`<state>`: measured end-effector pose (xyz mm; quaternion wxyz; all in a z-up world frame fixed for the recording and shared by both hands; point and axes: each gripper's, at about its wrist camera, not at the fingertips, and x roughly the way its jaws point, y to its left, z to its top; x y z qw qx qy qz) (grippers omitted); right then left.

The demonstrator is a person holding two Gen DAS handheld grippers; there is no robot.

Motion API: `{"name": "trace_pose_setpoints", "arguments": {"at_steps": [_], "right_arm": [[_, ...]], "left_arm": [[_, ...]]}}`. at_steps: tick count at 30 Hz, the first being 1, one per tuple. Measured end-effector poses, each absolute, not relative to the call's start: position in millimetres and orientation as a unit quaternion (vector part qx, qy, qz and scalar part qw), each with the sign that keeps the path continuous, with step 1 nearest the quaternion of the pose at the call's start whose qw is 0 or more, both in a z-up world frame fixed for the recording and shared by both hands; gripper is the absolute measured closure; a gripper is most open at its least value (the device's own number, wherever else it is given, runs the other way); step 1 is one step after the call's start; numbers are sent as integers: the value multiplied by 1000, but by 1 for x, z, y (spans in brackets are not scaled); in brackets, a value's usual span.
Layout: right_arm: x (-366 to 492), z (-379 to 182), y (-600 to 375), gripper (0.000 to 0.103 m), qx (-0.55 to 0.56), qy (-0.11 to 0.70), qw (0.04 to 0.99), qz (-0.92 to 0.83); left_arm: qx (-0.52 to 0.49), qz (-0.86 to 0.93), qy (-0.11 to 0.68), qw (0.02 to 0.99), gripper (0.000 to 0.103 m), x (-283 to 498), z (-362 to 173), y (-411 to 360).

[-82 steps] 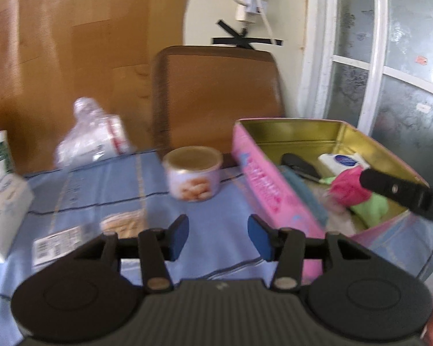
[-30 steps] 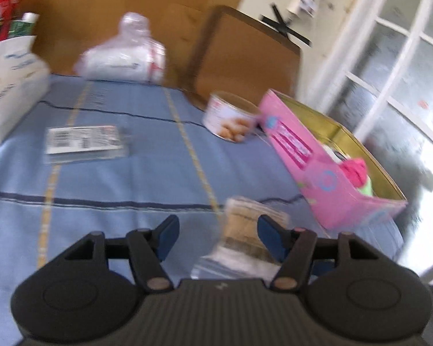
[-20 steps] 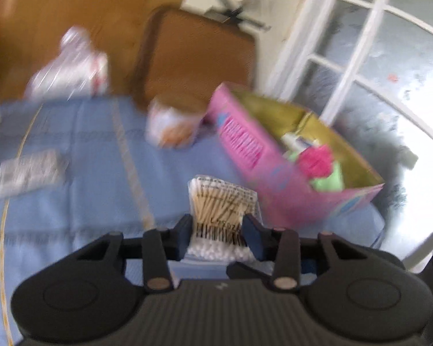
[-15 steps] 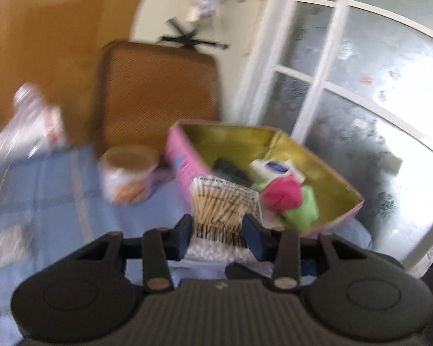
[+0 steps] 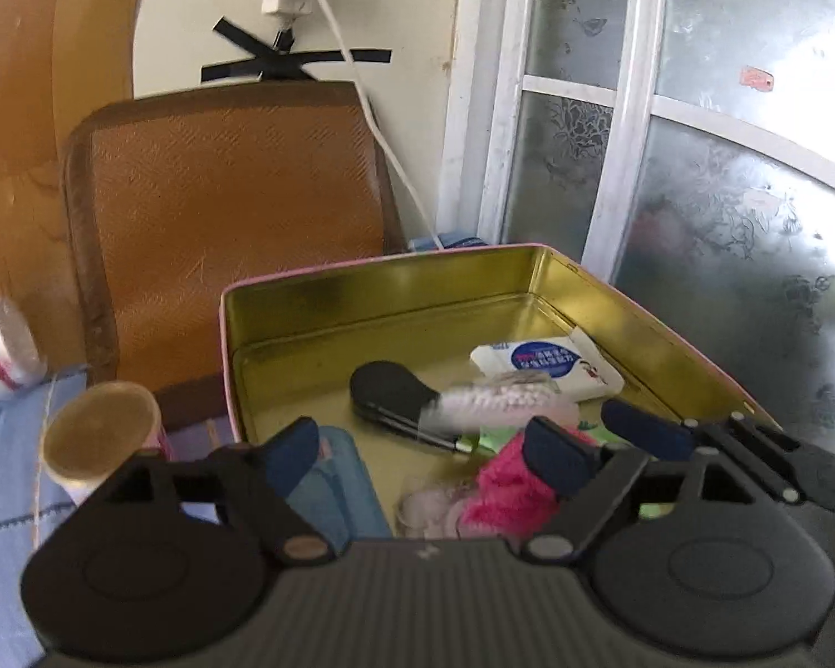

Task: Organize soft objects
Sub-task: 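Carry the cotton swab packet into the pink tin and release it, then move the right gripper back toward the clear plastic pill case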

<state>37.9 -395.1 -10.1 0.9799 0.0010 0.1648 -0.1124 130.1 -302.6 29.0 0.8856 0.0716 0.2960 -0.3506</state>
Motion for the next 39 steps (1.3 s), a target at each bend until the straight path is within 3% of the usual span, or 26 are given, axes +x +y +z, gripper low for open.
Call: {"name": "trace_pose_setpoints", "arguments": {"at_steps": [19, 39], "right_arm": [[-33, -2, -374, 55, 169, 117, 974, -94], [-30, 10, -295, 53, 169, 137, 975, -42]], "left_arm": [[96, -299, 286, 905, 18, 74, 37, -212], [75, -248, 303, 917, 15, 55, 15, -111]]}}
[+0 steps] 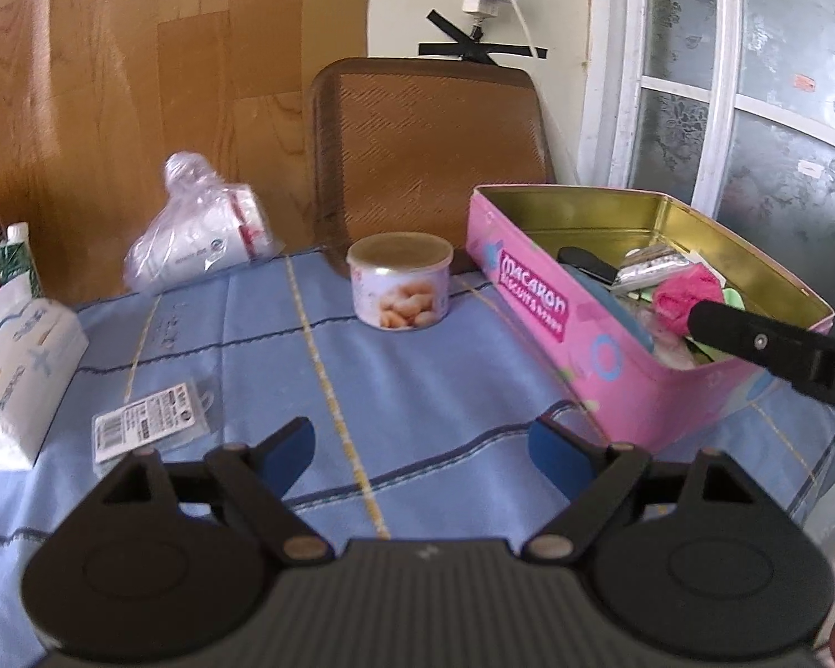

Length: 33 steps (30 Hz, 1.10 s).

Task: Organize soft objects
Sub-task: 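Move the right gripper back toward the clear plastic pill case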

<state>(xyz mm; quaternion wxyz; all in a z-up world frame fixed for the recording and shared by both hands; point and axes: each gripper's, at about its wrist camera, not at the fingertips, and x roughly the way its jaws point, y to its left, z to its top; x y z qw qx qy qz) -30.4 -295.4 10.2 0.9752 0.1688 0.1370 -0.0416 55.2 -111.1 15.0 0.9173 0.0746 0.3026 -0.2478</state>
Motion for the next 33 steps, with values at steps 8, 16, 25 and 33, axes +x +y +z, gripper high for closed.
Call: {"name": "trace_pose_setpoints", "arguments": {"at_steps": [8, 16, 25, 33], "right_arm": [[-28, 10, -292, 51, 175, 142, 973, -50], [-24, 9, -290, 51, 171, 150, 973, -43], [-20, 9, -272, 50, 155, 152, 975, -36], [-16, 10, -253, 48, 134, 153, 979, -22]], "left_arm": [[78, -244, 298, 920, 13, 53, 10, -102], [87, -246, 295, 919, 11, 53, 4, -95], [89, -242, 298, 919, 10, 54, -1, -83], [91, -234, 298, 921, 7, 55, -7, -68]]}}
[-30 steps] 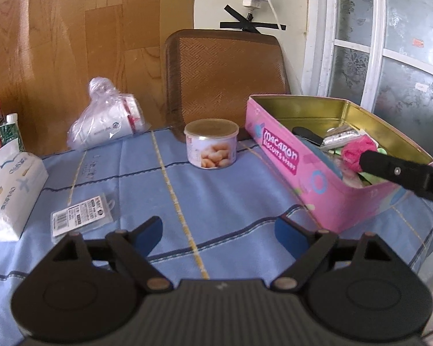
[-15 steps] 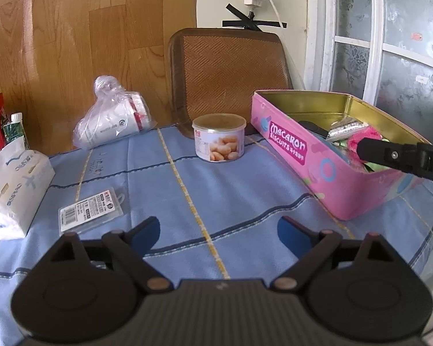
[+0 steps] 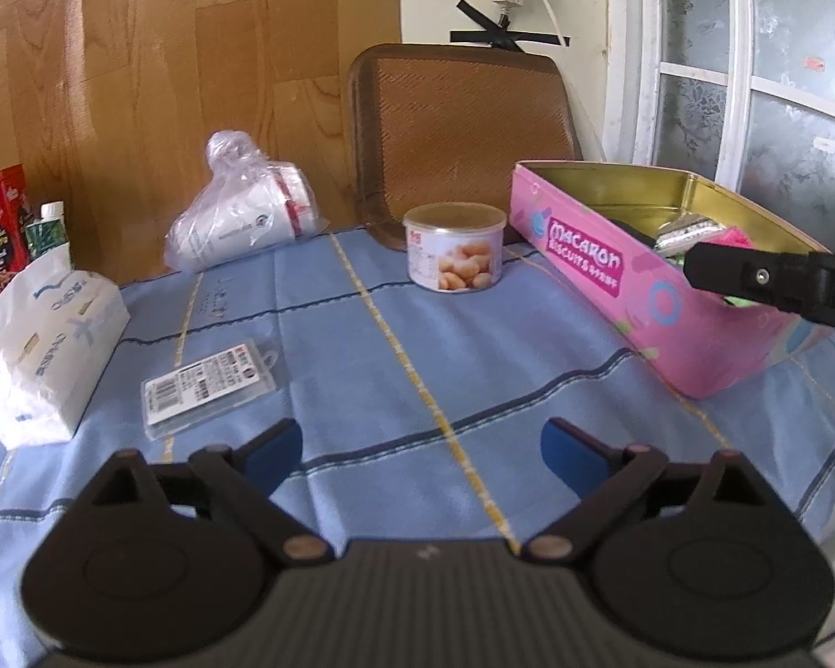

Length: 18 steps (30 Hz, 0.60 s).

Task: Organize soft objects
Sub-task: 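Move the right gripper back toward the clear plastic pill case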

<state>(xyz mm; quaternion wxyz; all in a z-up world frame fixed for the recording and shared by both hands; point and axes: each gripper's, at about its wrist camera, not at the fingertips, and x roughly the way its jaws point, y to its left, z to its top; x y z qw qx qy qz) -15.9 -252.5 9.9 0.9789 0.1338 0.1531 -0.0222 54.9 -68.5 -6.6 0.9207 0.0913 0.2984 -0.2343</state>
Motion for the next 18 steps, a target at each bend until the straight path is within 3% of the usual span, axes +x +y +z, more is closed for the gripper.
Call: {"name": "trace_pose_setpoints", "arguments": {"at_steps": [18], "right_arm": [[15, -7, -208, 44, 87, 213, 971, 60]], "left_arm": [[70, -143, 310, 937, 6, 83, -31, 11]]}}
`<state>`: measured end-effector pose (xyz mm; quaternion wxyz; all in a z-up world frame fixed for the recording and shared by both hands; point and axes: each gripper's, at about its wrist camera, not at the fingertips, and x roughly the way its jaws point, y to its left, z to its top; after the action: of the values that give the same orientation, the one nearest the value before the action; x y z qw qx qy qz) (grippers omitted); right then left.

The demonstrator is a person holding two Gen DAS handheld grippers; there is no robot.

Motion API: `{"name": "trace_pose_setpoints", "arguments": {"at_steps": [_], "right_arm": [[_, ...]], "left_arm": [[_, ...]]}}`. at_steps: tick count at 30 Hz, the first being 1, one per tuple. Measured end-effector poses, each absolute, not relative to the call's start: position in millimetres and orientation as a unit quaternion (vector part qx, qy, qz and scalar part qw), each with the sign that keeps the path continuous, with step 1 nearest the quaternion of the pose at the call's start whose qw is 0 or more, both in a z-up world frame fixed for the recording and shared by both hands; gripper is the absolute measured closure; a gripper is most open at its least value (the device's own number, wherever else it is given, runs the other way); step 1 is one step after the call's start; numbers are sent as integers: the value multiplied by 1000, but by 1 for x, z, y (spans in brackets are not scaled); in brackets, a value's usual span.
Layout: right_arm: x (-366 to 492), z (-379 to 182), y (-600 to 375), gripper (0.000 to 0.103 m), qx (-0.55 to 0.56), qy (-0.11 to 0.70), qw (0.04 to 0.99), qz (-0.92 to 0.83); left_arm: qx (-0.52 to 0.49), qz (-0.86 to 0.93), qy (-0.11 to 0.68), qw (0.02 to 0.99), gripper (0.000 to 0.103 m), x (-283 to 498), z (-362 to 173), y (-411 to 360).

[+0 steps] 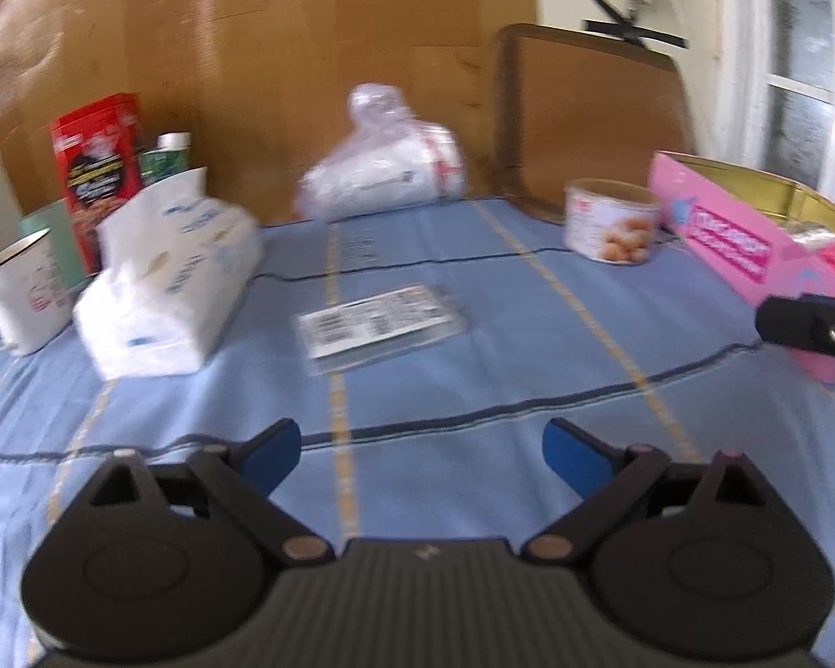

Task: Organize soft objects
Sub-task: 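Move the right gripper back toward the clear plastic pill case, then grasp the clear plastic pill case with the right gripper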

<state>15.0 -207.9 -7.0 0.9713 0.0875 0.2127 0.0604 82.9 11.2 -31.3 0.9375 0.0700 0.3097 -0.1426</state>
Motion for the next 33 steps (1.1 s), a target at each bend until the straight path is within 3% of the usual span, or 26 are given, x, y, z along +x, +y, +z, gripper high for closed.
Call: {"name": "trace_pose_setpoints", "arguments": {"at_steps": [4, 7, 12, 15, 20, 22, 24, 27, 29, 33], "right_arm": [[36, -14, -181, 42, 43, 234, 966, 103], [58, -18, -160, 39, 16, 246, 960, 135], [111, -23, -122, 24, -29, 266, 944, 193], [141, -24, -99, 13, -77, 267, 934, 225], [192, -31, -84, 4, -103, 308, 908, 265], [204, -32, -90, 7, -75, 326, 899, 282], [207, -31, -99, 28, -36, 347, 890, 295], [200, -29, -117, 50, -2, 351, 889, 294], [194, -28, -131, 57, 25, 359, 885, 295], [171, -28, -136, 57, 25, 363, 877, 314]], "left_arm": [[50, -93, 305, 946, 6, 92, -37, 42], [-23, -56, 306, 950, 6, 99, -35, 76], [-137, -20, 301, 944, 6, 100, -38, 115], [-140, -20, 299, 944, 5, 100, -39, 116], [-120, -21, 304, 945, 5, 102, -38, 108], [-121, -22, 304, 945, 5, 103, -39, 108], [-125, -25, 304, 944, 4, 104, -40, 109], [-124, -26, 305, 944, 3, 105, -40, 108], [-122, -26, 306, 944, 3, 105, -40, 107], [-131, -29, 303, 943, 3, 104, -40, 111]]}}
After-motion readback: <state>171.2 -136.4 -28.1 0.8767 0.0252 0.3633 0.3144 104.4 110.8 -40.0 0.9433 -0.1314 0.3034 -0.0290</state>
